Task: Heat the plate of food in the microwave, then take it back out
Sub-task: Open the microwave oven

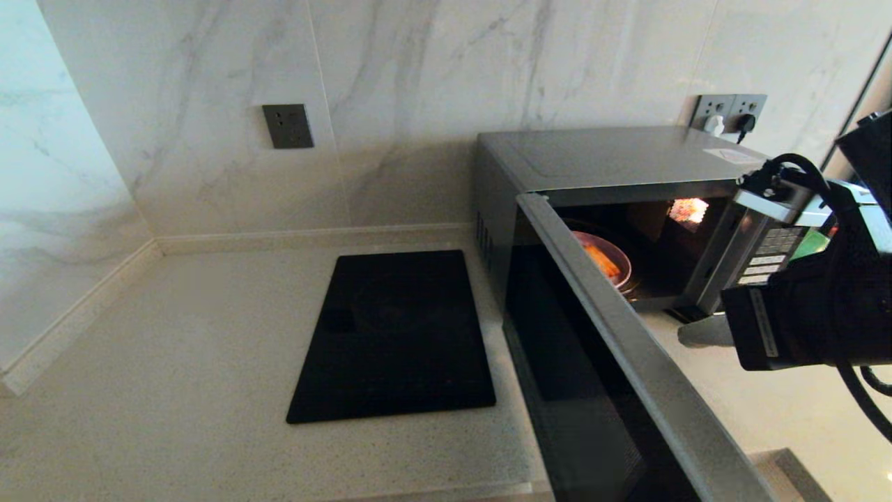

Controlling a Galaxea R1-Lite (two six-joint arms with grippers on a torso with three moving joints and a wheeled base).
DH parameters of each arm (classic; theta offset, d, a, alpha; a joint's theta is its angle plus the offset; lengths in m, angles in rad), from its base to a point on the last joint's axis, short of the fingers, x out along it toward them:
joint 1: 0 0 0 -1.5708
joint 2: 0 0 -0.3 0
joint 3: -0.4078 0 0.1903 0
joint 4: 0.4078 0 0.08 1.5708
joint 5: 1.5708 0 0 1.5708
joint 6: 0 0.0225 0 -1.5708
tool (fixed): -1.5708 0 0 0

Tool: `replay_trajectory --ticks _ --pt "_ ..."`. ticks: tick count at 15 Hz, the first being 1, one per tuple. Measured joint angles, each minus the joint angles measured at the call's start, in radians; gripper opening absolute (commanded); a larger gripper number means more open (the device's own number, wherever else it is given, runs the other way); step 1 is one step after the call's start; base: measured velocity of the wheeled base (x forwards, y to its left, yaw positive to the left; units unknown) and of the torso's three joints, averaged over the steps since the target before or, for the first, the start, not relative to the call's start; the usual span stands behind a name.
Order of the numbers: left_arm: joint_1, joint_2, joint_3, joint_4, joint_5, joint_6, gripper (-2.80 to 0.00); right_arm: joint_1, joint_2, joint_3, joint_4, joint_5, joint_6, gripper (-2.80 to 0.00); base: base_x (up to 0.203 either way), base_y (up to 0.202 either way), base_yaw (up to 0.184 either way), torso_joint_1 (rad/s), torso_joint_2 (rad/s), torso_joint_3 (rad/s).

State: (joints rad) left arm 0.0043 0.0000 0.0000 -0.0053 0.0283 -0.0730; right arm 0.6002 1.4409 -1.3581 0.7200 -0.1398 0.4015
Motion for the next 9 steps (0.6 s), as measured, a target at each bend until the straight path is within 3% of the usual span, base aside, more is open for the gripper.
replay_trajectory --ticks 5,9 --pt "0.0 0.0 0.0 0.0 0.0 0.0 -2.8 0.016 0.022 0.0 -0.046 -0.021 0.005 -2.8 0.0 0.0 0.0 0.0 0.0 0.0" --pt "0.0 0.0 0.0 0.0 0.0 0.0 -2.8 -0.007 0.019 0.075 -0.185 -0.102 0.089 -2.8 0.0 0.0 0.0 0.0 0.0 0.0"
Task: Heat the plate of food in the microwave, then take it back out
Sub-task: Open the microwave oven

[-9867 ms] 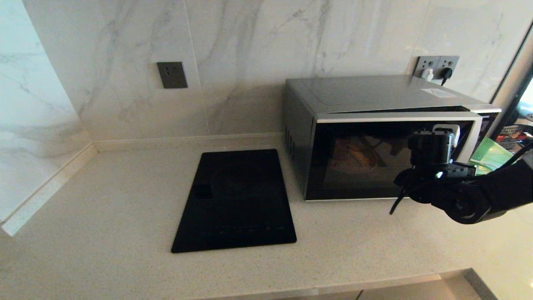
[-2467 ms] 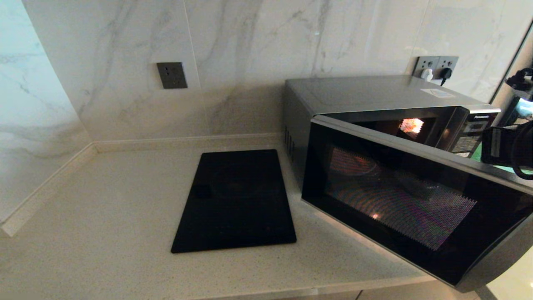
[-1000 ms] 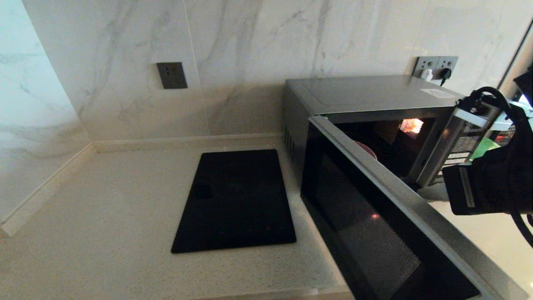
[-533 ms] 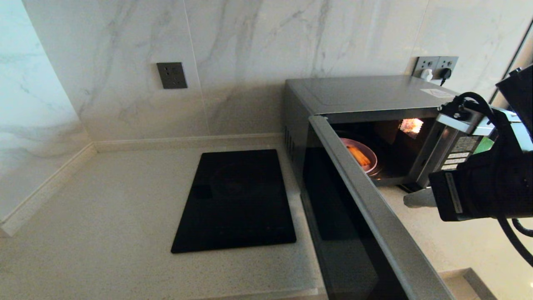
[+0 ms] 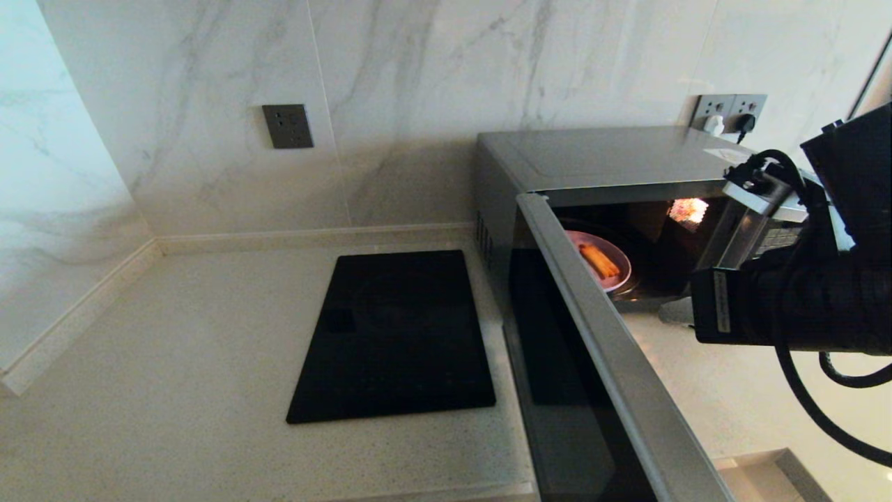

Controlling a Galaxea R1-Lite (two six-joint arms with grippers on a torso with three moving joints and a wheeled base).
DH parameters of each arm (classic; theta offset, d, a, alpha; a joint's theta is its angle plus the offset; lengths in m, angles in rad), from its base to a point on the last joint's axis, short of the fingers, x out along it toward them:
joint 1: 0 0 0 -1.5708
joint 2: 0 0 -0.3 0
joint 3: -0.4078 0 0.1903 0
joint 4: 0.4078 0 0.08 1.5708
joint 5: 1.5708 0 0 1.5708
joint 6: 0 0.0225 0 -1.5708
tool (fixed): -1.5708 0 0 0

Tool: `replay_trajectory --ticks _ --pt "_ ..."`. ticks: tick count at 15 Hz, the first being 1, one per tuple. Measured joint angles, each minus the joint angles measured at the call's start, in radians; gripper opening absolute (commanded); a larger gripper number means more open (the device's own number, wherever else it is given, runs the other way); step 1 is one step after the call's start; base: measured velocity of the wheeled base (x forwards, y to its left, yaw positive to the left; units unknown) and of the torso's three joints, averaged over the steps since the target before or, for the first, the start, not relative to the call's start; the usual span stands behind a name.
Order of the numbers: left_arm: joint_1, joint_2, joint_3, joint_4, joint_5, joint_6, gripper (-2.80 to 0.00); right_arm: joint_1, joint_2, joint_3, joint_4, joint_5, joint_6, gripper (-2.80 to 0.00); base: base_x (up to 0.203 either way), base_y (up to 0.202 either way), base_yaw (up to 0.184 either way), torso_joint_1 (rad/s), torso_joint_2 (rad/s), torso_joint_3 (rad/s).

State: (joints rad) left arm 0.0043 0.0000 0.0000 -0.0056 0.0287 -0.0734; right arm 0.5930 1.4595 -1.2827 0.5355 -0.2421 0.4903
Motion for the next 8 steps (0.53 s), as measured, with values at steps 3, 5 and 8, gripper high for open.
replay_trajectory --ticks 3,5,8 --pt "0.0 0.0 0.0 0.0 0.0 0.001 -2.8 -0.067 -0.025 0.08 -0.173 -0.056 0.036 -2.8 0.0 0.0 0.0 0.0 0.0 0.0" --pt "0.0 0.0 0.0 0.0 0.0 0.0 -2.8 -0.103 -0.023 0.095 -0.246 -0.145 0.058 -2.8 0.0 0.0 0.0 0.0 0.0 0.0" --pt "0.0 0.0 0.0 0.0 0.0 0.0 -2.8 -0.203 0.034 0.064 -0.265 -0.2 0.121 -2.8 0.0 0.0 0.0 0.0 0.0 0.0"
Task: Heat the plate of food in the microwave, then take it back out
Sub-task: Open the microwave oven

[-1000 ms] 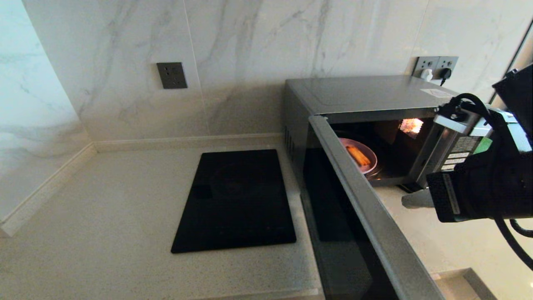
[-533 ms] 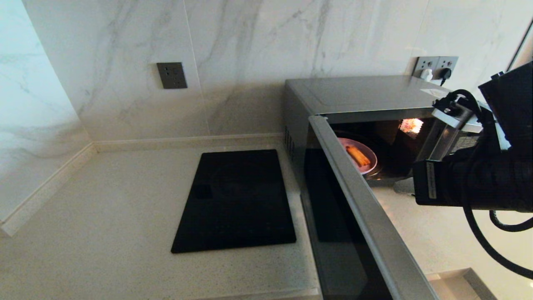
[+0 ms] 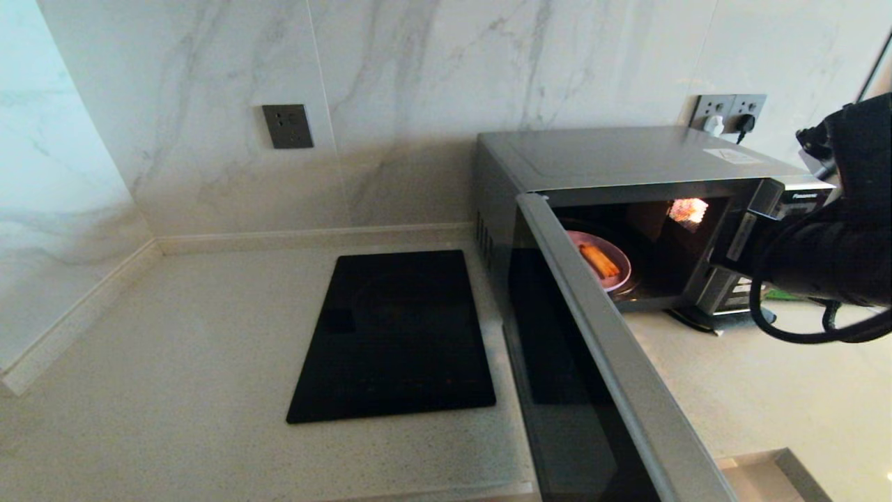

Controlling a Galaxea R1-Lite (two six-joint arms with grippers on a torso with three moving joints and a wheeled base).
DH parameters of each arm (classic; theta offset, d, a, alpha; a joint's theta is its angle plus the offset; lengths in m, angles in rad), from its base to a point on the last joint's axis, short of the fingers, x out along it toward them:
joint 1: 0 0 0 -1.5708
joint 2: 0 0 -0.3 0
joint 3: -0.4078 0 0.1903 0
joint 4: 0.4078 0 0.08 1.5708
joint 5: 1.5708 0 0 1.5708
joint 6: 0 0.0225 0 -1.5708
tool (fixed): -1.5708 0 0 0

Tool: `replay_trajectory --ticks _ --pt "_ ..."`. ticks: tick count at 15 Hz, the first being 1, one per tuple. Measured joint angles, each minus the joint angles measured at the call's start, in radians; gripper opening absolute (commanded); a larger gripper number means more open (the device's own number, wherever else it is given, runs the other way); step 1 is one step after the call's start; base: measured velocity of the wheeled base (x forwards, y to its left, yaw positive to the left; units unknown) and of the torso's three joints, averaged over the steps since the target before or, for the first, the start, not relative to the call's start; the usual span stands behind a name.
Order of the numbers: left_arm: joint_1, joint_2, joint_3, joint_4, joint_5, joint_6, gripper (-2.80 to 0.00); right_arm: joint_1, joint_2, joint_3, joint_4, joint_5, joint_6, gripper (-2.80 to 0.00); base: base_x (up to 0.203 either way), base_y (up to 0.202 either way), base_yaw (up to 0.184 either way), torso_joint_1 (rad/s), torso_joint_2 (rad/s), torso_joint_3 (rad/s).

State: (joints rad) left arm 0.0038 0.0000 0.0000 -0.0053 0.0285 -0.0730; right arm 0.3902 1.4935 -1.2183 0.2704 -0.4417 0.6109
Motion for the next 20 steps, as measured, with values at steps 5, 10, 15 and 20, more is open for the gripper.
replay_trajectory --ticks 5,10,15,20 --pt "0.0 0.0 0.0 0.0 0.0 0.0 -2.8 -0.086 0.186 -0.067 -0.006 0.133 0.156 -2.8 0.0 0.0 0.0 0.0 0.0 0.0" --pt "0.0 0.0 0.0 0.0 0.0 0.0 -2.8 -0.215 0.256 -0.171 0.002 0.412 0.19 0.0 0.0 0.0 0.0 0.0 0.0 0.0" --pt "0.0 0.0 0.0 0.0 0.0 0.0 -2.8 -0.284 0.337 -0.201 -0.03 0.447 0.28 0.0 0.0 0.0 0.0 0.0 0.0 0.0" --pt "0.0 0.0 0.0 0.0 0.0 0.0 -2.8 -0.291 0.421 -0.23 -0.14 0.436 0.474 0.0 0.0 0.0 0.0 0.0 0.0 0.0"
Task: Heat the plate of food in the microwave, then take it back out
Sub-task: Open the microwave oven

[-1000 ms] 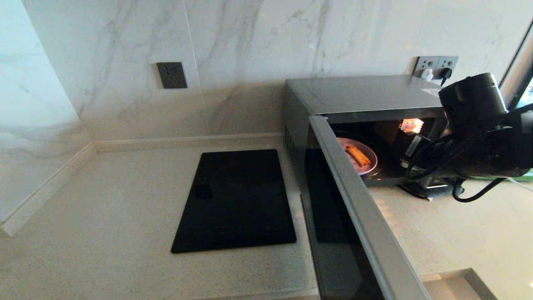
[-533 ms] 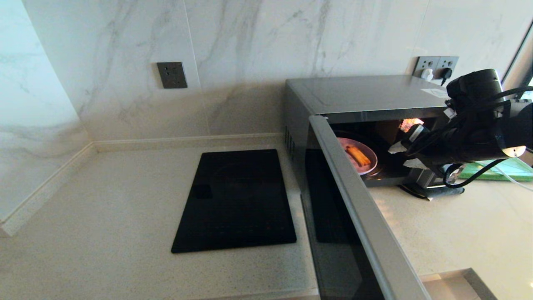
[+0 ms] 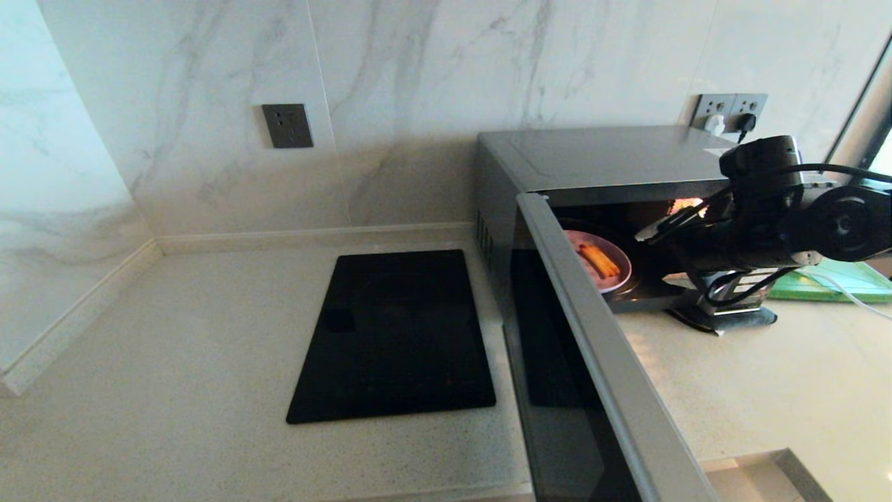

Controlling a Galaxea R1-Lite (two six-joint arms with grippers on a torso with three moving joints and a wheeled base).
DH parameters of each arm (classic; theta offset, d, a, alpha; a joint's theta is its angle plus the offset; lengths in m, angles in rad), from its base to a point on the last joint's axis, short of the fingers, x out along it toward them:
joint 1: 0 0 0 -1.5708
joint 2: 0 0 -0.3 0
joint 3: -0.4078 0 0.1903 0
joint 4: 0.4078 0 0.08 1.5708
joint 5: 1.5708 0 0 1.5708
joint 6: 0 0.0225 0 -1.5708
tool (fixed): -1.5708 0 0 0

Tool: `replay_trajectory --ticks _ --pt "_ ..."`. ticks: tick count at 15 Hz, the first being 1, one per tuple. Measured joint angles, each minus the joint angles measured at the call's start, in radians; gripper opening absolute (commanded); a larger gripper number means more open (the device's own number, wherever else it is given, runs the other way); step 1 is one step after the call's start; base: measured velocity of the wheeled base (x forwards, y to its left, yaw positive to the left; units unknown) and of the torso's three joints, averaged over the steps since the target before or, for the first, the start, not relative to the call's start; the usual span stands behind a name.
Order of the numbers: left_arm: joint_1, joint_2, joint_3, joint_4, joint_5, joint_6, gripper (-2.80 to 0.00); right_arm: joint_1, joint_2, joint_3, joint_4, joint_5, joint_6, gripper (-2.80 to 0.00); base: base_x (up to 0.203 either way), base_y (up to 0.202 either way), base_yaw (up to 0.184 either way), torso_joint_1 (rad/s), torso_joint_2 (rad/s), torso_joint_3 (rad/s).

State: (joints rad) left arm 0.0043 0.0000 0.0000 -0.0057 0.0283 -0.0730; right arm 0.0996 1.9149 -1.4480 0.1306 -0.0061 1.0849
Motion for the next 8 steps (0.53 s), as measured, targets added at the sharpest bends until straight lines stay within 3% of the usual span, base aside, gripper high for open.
replay_trajectory --ticks 8 --pt "0.0 0.0 0.0 0.0 0.0 0.0 -2.8 0.012 0.124 -0.072 0.155 -0.119 0.034 0.0 0.0 0.0 0.0 0.0 0.0 0.0"
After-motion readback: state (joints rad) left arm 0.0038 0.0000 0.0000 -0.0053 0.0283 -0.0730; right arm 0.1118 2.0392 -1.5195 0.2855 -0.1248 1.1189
